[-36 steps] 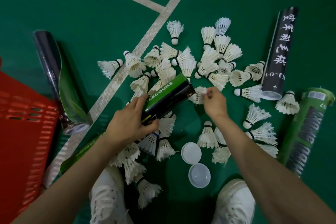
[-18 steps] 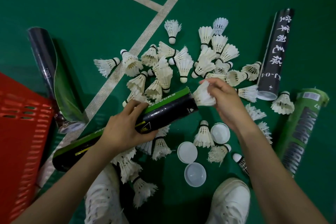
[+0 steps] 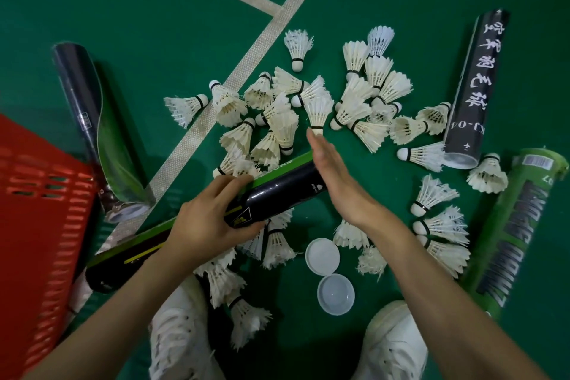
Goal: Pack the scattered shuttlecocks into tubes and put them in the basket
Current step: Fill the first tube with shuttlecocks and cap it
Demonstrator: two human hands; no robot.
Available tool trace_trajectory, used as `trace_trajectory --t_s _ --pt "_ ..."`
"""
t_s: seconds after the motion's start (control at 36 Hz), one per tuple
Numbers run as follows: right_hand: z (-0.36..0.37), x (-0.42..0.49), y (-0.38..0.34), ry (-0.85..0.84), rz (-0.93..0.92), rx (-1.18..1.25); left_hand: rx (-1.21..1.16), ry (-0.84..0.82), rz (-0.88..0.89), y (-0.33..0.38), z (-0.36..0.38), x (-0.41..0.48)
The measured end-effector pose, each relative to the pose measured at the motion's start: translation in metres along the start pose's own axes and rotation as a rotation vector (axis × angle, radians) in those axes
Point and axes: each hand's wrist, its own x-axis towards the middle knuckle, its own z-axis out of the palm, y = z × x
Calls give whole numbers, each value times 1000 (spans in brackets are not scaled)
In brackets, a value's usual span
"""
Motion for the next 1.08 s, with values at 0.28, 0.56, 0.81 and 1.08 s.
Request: trace_trajectory --t_s 0.28,0.56,0.81,1.08 --pt "35 27 42 191 135 -104 56 44 -310 -15 -2 4" --pt "71 32 50 245 8 -351 35 58 -363 -20 -3 0" --pt "69 27 69 147 -26 -717 38 22 -355 -18 -7 -2" --pt "4 6 72 434 157 179 32 -22 -337 -6 -5 -6"
